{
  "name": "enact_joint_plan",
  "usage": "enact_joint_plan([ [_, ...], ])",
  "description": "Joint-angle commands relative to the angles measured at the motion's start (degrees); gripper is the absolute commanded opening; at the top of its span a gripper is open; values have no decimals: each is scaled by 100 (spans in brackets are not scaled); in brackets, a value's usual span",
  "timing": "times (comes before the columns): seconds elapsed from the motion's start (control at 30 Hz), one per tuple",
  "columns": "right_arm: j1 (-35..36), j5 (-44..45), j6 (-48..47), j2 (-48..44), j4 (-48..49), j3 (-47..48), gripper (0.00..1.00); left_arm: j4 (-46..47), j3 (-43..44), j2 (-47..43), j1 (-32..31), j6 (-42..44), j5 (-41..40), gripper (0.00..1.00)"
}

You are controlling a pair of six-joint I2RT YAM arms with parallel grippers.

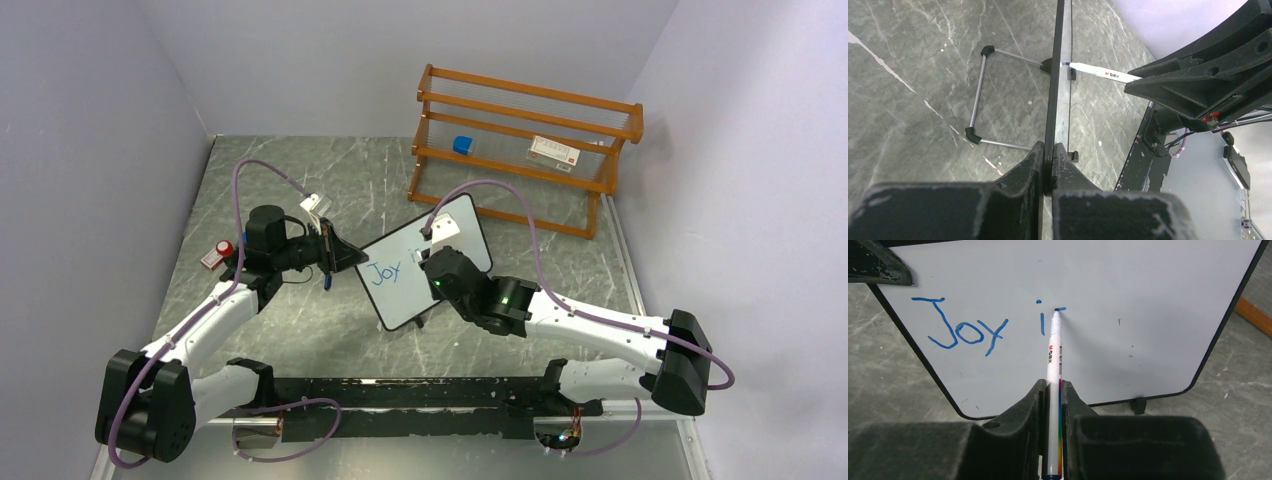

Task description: Write a sentence on the whiteboard

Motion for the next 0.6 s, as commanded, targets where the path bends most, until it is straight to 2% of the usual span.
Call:
enact_joint_plan([
  [0.0, -39, -180, -48, -18, 34, -78, 0, -278, -55, 159, 92, 296, -509, 5],
  [0.57, -38, -102, 13, -132, -241, -171, 0, -278, -62, 164, 92, 299, -519, 5],
])
